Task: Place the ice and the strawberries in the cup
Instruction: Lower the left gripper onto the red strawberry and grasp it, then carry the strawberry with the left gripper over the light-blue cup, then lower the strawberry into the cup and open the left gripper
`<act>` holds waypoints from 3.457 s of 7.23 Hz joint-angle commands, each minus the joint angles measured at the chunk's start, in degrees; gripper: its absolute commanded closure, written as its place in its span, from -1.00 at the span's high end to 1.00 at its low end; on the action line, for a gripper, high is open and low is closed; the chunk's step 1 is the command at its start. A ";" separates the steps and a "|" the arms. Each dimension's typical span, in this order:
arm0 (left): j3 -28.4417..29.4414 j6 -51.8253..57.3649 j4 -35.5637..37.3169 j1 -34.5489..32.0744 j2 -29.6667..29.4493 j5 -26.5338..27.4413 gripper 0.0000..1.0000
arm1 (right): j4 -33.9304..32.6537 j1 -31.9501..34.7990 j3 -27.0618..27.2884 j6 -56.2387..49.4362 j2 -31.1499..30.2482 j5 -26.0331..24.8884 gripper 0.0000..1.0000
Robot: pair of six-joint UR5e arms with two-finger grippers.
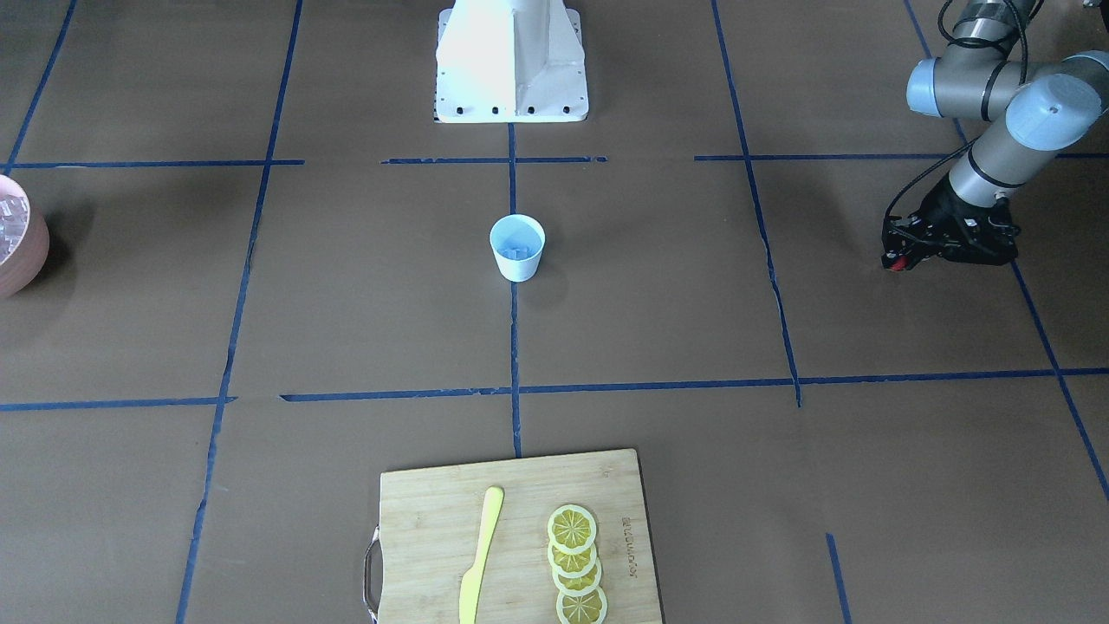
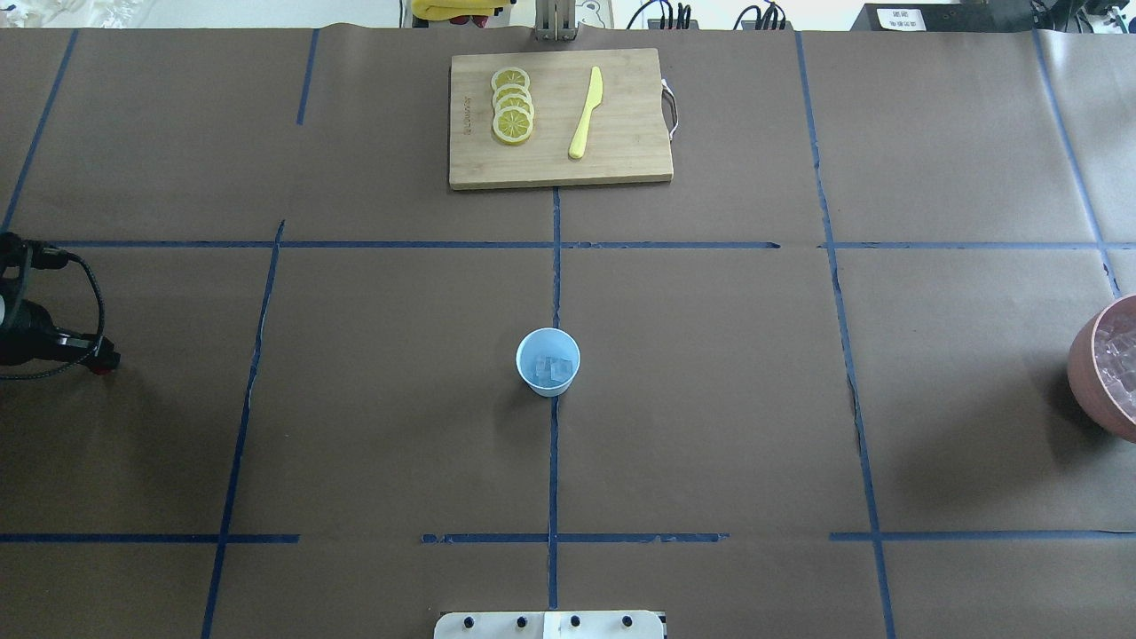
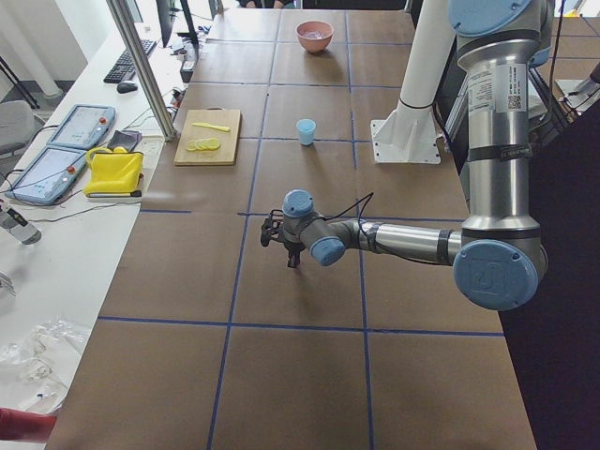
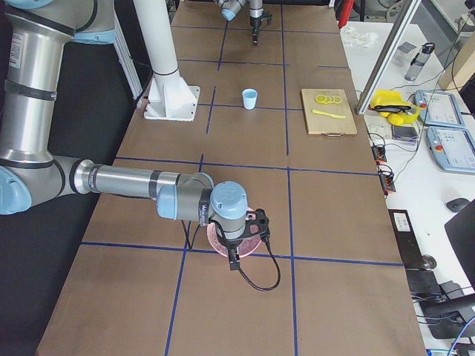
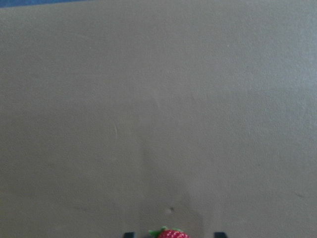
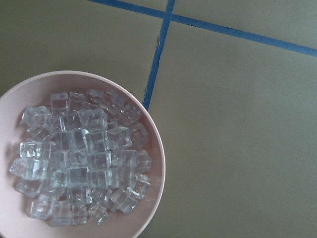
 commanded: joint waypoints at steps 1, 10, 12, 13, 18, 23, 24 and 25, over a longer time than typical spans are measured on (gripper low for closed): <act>-2.67 0.15 0.57 -0.60 -0.34 -0.33 -1.00 | 0.00 0.00 0.01 0.01 0.00 0.03 0.99; -11.51 -29.76 54.10 12.37 -46.87 4.21 -1.00 | 0.09 0.00 0.37 0.01 0.09 -0.06 0.99; -1.86 -37.61 48.87 18.01 -54.11 10.02 -1.00 | 0.00 0.00 0.28 0.01 0.09 -0.06 0.99; 1.59 -39.65 44.30 19.50 -54.05 10.82 -1.00 | 0.00 0.00 0.28 0.01 0.09 -0.06 0.99; 1.71 -41.16 42.76 22.33 -54.49 13.64 -0.87 | 0.00 0.00 0.10 0.01 0.09 -0.06 0.99; 1.27 -40.28 42.76 22.51 -54.40 13.82 1.00 | 0.09 0.00 -0.07 0.01 0.09 -0.06 0.99; -0.56 -38.02 43.72 22.42 -52.84 13.64 1.00 | 0.00 0.00 -0.16 0.10 0.09 -0.06 0.99; -5.19 -32.34 44.94 22.16 -47.60 13.64 1.00 | 0.00 0.00 -0.34 0.10 0.09 -0.14 0.99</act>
